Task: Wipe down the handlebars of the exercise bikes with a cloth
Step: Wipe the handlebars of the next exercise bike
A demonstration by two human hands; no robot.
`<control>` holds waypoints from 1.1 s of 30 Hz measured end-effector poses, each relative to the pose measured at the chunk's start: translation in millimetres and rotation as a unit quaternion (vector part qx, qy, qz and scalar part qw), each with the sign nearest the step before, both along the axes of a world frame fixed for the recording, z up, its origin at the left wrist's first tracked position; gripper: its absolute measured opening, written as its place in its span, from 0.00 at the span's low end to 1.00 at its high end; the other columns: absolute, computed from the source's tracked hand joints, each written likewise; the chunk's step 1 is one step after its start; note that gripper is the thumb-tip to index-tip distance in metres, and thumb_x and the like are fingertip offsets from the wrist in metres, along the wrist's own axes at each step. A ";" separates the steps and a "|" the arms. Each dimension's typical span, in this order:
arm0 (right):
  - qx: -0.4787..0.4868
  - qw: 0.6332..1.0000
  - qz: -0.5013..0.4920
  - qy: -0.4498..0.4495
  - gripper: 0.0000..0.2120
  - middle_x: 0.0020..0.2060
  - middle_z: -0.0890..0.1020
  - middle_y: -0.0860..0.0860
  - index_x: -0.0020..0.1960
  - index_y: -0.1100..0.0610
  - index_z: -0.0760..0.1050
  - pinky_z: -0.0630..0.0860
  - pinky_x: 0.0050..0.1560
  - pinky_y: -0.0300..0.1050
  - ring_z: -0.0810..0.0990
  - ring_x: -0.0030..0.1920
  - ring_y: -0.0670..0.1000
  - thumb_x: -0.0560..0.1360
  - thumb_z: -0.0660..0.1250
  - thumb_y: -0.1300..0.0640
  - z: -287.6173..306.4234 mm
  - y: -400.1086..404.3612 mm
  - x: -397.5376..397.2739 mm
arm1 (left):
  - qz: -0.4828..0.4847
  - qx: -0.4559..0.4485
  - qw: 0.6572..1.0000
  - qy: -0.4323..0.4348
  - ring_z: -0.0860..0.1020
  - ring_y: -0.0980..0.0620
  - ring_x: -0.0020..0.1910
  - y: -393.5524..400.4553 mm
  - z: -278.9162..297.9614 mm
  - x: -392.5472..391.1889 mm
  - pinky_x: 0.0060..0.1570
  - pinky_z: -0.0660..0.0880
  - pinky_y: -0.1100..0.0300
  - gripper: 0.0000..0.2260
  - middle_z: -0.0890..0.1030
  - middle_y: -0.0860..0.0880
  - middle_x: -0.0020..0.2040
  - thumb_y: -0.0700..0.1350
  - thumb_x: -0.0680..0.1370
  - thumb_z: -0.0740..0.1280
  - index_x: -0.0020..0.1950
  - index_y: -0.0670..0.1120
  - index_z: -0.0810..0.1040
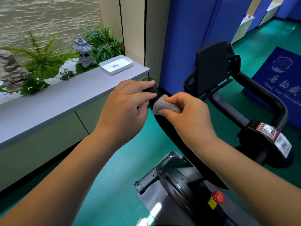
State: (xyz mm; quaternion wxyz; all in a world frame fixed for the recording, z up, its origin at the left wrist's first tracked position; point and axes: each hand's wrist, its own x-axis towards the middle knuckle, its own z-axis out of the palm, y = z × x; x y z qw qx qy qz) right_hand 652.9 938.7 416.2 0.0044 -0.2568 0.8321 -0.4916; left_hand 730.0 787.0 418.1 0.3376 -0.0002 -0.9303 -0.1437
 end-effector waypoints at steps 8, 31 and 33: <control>0.036 0.999 0.018 0.012 0.13 0.42 0.81 0.46 0.41 0.54 0.79 0.73 0.42 0.31 0.78 0.41 0.43 0.64 0.79 0.51 -5.1 20.8 11.2 | 0.004 0.014 1.000 0.012 0.76 0.45 0.57 2.3 -2.7 -1.4 0.60 0.68 0.58 0.11 0.80 0.48 0.60 0.37 0.75 0.65 0.54 0.43 0.83; 0.091 0.996 0.020 0.004 0.04 0.38 0.83 0.40 0.43 0.49 0.82 0.75 0.44 0.30 0.80 0.41 0.38 0.69 0.75 0.53 -7.3 49.8 7.8 | 0.024 0.024 0.999 -0.020 0.74 0.47 0.60 9.3 -2.9 4.0 0.62 0.63 0.63 0.11 0.78 0.50 0.63 0.42 0.75 0.65 0.56 0.46 0.82; 0.083 0.996 0.015 0.002 0.04 0.38 0.83 0.42 0.43 0.51 0.82 0.76 0.46 0.34 0.81 0.41 0.40 0.69 0.75 0.54 -6.7 43.3 3.4 | 0.024 0.020 0.999 -0.024 0.73 0.47 0.60 9.1 -3.5 4.1 0.62 0.64 0.62 0.11 0.78 0.51 0.64 0.43 0.75 0.65 0.56 0.46 0.82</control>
